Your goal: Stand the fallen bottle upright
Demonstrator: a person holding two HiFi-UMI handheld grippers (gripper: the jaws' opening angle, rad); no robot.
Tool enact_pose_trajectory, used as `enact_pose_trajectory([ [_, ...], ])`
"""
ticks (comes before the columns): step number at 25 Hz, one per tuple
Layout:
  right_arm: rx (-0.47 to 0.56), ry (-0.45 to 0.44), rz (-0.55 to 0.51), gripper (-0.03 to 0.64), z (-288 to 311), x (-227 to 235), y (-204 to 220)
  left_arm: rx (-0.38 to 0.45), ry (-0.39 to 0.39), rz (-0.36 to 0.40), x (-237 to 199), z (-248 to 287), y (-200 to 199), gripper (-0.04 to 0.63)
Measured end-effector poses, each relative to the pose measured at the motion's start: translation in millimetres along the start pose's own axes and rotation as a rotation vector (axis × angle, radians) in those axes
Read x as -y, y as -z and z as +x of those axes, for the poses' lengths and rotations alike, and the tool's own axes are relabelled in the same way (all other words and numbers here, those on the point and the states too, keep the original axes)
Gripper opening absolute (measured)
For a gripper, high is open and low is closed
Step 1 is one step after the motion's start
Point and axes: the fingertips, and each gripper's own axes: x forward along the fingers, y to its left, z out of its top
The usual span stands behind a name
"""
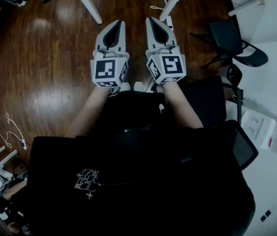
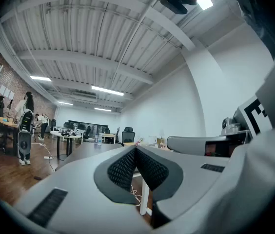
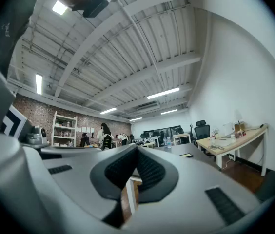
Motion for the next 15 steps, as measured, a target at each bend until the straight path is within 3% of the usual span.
enact_pose_trajectory([
  [5,-0.019,0.000,0.000,0.014,-8,13,5,-0.035,0.008,-0.016,14,6,8,0.000],
  [15,-0.027,-0.012,0.015,0.014,-8,33,10,-0.015,-0.006,-0.019,25,21,10,0.000],
])
